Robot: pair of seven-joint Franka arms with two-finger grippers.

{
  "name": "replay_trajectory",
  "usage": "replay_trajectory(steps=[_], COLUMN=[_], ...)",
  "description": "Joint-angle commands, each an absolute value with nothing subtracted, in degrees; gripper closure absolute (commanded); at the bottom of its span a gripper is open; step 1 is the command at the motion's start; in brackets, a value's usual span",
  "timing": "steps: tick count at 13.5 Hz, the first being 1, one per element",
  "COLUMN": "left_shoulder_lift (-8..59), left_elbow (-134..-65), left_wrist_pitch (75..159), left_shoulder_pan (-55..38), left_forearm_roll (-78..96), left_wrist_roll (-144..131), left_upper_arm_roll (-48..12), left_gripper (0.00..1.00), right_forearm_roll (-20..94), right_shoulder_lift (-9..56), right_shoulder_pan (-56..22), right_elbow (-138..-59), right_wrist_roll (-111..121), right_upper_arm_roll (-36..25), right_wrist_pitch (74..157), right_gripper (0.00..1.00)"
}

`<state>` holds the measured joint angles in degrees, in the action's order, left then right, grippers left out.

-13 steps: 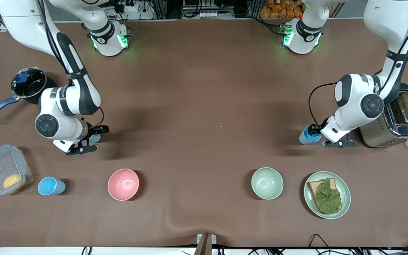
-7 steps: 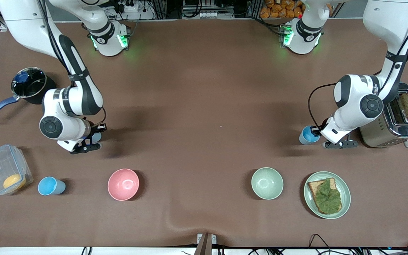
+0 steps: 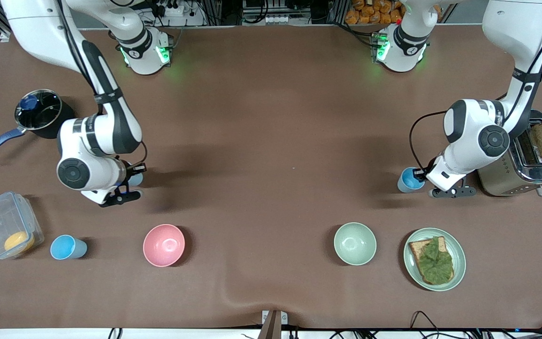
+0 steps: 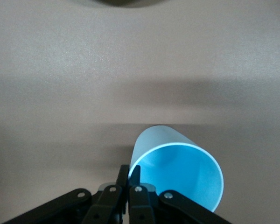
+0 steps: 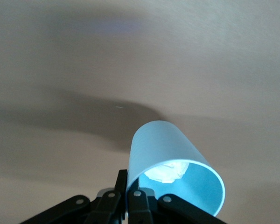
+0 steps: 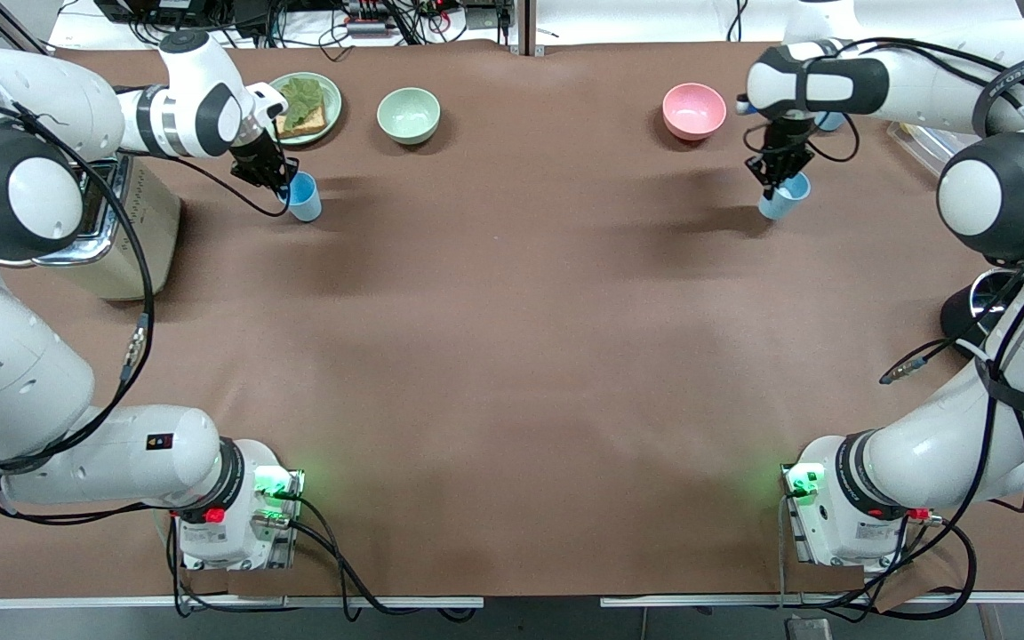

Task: Stack blue cups with both arms
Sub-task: 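Carry the blue cup with the right gripper to mid-table and set it down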

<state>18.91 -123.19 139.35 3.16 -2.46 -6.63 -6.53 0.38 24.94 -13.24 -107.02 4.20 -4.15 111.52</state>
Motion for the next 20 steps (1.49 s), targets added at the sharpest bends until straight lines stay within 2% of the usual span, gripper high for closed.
replay_trajectory(steps=[1, 6, 11, 14, 17, 20], left_shoulder_lift=[18.54, 18.46, 18.11, 18.11, 17.49, 17.05], left_elbow=[-123.22, -123.05, -122.87, -122.52, -122.08, -121.03], left_wrist_pitch=[139.83, 139.83, 139.83, 139.83, 139.75, 139.22], left_shoulder_pan=[3.60, 3.52, 3.52, 3.52, 3.52, 3.52], left_forearm_roll=[-3.60, -3.60, -3.60, -3.60, -3.69, -3.69], left_wrist_roll=[-8.09, -8.09, -8.00, -7.82, -7.21, -6.94], left_upper_arm_roll=[-6.86, -6.94, -6.94, -6.86, -6.86, -6.86], left_gripper=[1.00, 1.00, 1.00, 1.00, 1.00, 1.00], right_forearm_roll=[3.67, 12.92, 13.36, 14.59, 15.03, 14.77], right_shoulder_lift=[24.70, 26.45, 34.08, 38.31, 39.72, 41.48], right_shoulder_pan=[-19.14, -29.60, -38.57, -41.04, -42.01, -43.24], right_elbow=[-103.90, -98.89, -89.67, -84.65, -84.46, -84.29], right_wrist_roll=[-2.44, -13.15, -23.19, -24.52, -24.52, -25.40], right_upper_arm_roll=[-4.31, -4.31, -4.22, -4.31, -4.22, -4.31], right_wrist_pitch=[108.20, 108.63, 109.16, 109.77, 114.42, 115.39], right_gripper=[1.00, 1.00, 1.00, 1.00, 1.00, 1.00])
